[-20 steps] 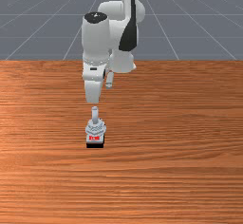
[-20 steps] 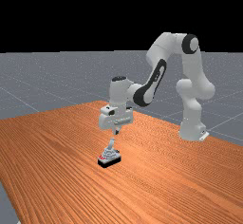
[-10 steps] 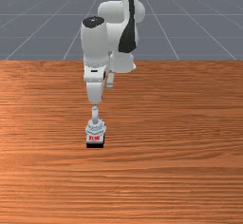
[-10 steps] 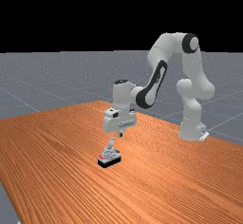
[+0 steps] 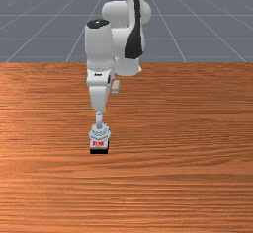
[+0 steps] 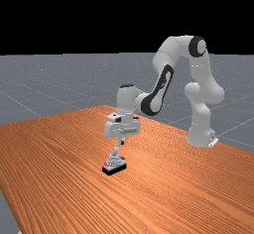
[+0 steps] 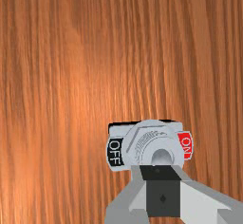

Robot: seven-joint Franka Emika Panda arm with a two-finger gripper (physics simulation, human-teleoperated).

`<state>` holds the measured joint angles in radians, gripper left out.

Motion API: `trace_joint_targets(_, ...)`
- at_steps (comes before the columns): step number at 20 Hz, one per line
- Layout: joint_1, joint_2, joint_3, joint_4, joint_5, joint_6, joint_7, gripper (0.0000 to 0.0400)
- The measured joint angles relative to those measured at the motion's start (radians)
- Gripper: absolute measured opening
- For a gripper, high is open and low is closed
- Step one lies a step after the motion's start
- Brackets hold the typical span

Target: Turn on the trigger

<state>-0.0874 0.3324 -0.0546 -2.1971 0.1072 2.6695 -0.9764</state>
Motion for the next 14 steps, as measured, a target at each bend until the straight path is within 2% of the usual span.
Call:
trace_joint_targets(4, 0.003, 0.051, 0.008, 0.082, 0.004, -0.001, 0.003, 0.0)
trace_joint_targets(6, 0.015, 0.075, -0.007, 0.151, -0.027, -0.125, 0.01, 0.0)
trace_joint_targets(7, 0.036, 0.066, -0.029, 0.136, -0.057, -0.113, 0.06, 0.0)
trace_joint_targets(8, 0.024, 0.066, -0.018, 0.147, -0.038, -0.163, 0.041, 0.0)
trace_joint_targets(9, 0.028, 0.071, -0.024, 0.171, -0.052, -0.257, 0.05, 0.0)
trace_joint_targets(12, 0.026, -0.005, -0.027, 0.047, -0.053, -0.188, 0.044, 0.0)
trace_joint_targets(13, 0.027, -0.018, -0.029, 0.03, -0.058, -0.2, 0.045, 0.0)
trace_joint_targets(14, -0.006, -0.048, 0.001, -0.031, 0.024, -0.111, -0.031, 0.0)
